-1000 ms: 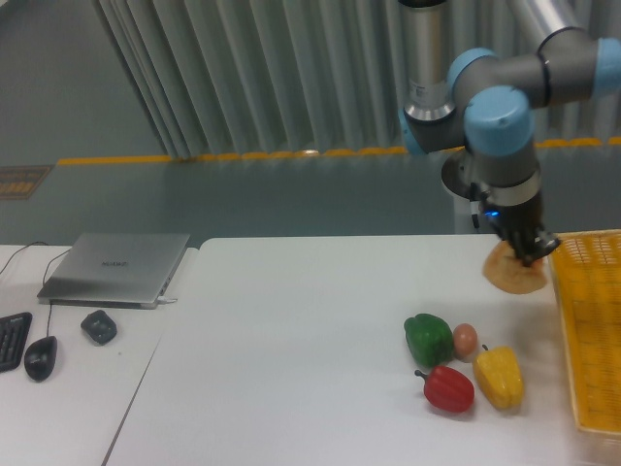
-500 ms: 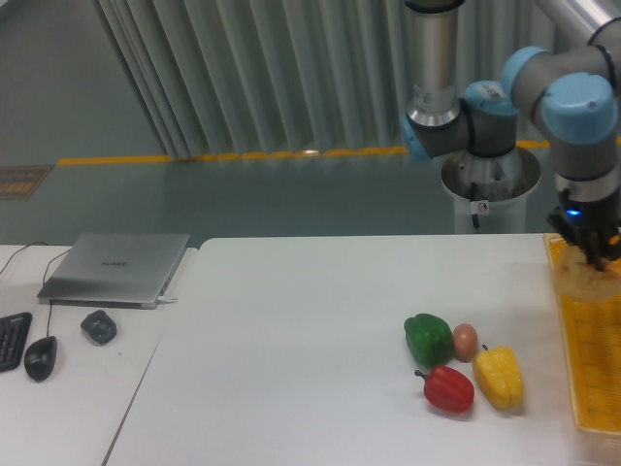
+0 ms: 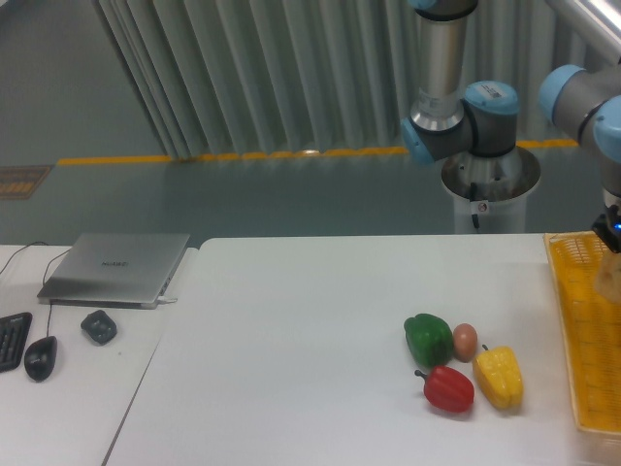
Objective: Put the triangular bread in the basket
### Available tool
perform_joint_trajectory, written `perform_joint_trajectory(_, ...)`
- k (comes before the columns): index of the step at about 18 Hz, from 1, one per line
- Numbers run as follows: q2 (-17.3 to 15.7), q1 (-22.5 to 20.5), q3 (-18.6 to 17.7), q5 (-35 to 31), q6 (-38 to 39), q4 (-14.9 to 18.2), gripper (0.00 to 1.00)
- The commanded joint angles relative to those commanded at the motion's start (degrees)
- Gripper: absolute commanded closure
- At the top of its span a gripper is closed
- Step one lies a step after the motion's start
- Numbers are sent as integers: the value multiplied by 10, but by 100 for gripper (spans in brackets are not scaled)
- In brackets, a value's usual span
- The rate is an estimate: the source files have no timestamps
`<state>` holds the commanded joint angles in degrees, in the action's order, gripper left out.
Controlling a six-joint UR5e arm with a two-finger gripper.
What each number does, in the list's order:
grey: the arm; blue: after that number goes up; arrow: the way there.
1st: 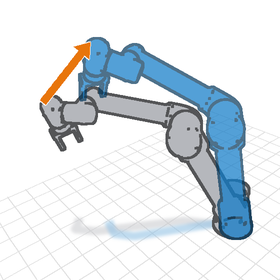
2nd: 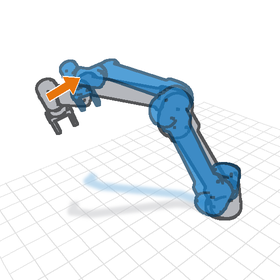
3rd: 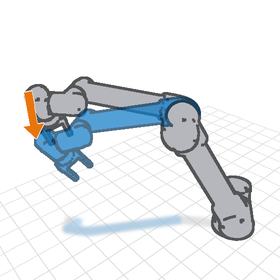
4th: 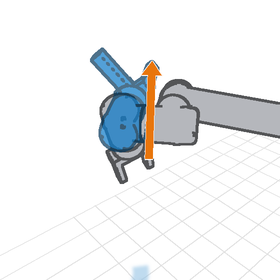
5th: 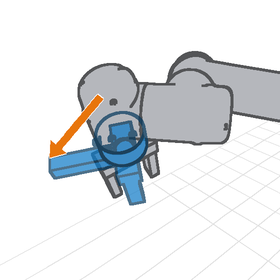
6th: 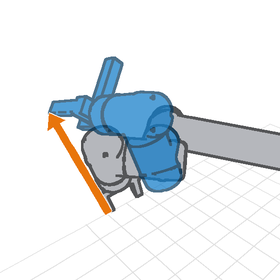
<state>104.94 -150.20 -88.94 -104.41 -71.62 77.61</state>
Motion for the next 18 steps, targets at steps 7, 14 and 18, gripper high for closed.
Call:
perform_joint_trajectory(7, 11, -13, -1, -15, -12, -8, 0)
perform_joint_trajectory(14, 11, -19, 3, -11, -7, -17, 0)
perform_joint_trajectory(18, 12, -26, 0, -11, -12, -39, 0)
